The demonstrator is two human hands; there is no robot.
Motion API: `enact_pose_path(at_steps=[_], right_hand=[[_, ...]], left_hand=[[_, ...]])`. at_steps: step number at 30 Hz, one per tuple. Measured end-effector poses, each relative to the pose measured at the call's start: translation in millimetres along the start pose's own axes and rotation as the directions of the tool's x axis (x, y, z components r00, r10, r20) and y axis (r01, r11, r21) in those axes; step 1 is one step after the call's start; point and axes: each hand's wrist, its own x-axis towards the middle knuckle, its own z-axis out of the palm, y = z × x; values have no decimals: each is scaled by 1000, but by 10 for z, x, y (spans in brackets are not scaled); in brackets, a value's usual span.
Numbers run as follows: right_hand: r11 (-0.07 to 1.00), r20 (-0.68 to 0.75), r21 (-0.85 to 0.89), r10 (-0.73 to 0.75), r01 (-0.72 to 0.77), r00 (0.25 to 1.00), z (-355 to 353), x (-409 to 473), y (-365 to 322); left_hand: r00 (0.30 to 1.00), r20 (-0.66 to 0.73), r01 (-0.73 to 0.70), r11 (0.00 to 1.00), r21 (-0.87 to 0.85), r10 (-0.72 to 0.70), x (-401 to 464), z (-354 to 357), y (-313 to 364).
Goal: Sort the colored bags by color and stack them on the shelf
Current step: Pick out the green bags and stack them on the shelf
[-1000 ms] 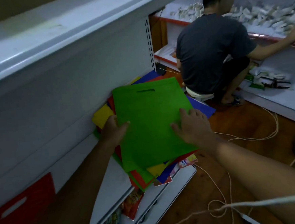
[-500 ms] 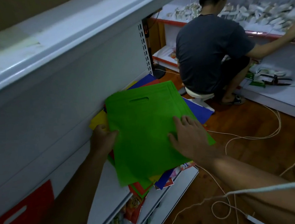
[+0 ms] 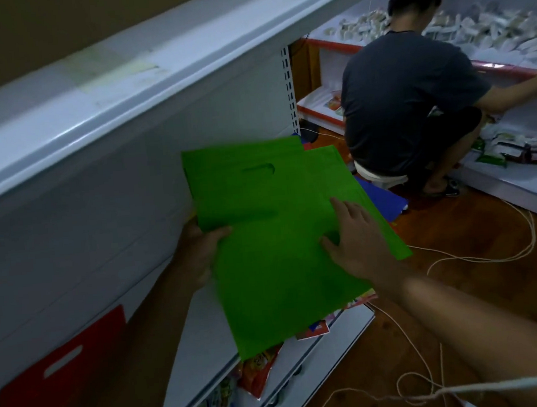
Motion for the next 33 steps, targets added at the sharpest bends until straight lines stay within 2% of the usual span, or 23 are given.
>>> enact_pose_path(at_steps=[4,7,12,15,20,23,26,33], right_hand=[[995,-66,92,-36,42,997,-13,-33,-226],[969,-88,229,-76,94,993,0,-144,-510],[953,-173,203,-191,225,966,124,-441,-1011],[937,-189,188,-259,294,947,219,-663,-1361],[929,-155,141,-319,341,935,441,-1068,-1989],[926,-122,115,-347,360,930,632,-1331,-2393],[920,-97,103,-370,379,924,847,-1606,-2749],[901,0,149,-412,407,911,1237,-2221,-3454]], left_hand=[[1000,-9,5,988,-154,-6,-177,-234,138],[999,-34,-7,983,-183,1,-341,-512,190],[988,-135,-82,997,-3,80,-691,-1100,126],[975,-184,-120,992,27,123,-942,-1474,61],[916,-277,-237,948,213,291,-1348,-2213,-180],[883,-312,-281,928,247,350,-1642,-2650,-315],[870,-327,-264,908,325,370,-1868,-3096,-433],[882,-378,-112,905,410,280,-2420,-4062,-619]])
